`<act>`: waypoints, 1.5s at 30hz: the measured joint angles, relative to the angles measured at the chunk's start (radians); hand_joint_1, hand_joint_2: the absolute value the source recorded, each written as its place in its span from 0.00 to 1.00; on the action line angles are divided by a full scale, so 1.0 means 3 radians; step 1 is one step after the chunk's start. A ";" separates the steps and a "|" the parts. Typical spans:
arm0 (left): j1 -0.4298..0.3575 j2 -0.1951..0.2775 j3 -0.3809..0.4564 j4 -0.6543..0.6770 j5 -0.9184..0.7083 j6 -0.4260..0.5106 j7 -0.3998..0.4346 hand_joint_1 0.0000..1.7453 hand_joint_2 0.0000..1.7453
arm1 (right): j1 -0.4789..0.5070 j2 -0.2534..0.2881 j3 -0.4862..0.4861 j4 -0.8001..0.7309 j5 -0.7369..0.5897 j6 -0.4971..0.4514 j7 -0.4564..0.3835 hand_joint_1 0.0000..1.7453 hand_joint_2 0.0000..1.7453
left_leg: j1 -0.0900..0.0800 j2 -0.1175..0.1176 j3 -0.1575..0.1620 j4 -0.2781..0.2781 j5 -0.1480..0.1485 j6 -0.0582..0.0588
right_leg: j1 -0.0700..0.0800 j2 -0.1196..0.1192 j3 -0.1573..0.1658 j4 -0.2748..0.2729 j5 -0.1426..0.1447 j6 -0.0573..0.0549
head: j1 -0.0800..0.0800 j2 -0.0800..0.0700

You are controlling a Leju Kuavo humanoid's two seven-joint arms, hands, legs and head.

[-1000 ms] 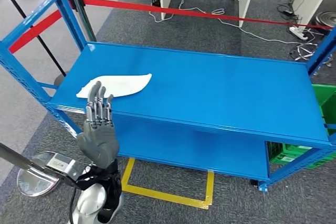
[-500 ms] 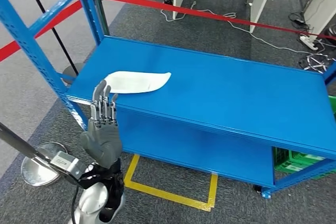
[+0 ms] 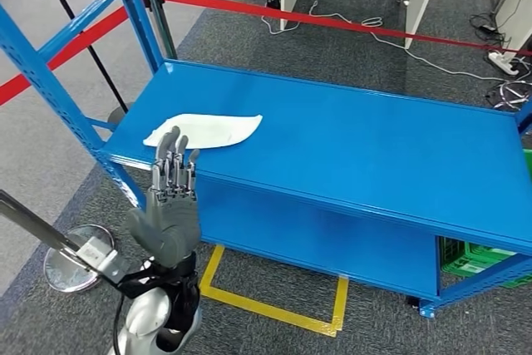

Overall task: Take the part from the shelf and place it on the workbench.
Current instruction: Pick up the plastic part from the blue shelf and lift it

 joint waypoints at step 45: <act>0.0046 -0.0010 0.0113 -0.0048 -0.0271 -0.0084 -0.0095 0.00 0.00 | 0.0006 -0.0001 0.0075 -0.0004 0.0252 -0.0132 -0.0011 0.00 0.00 | 0.0008 0.0015 0.0100 -0.0250 0.0176 0.0111 | 0.0020 0.0001 -0.0076 0.0145 -0.0111 0.0102 | 0.0013 0.0000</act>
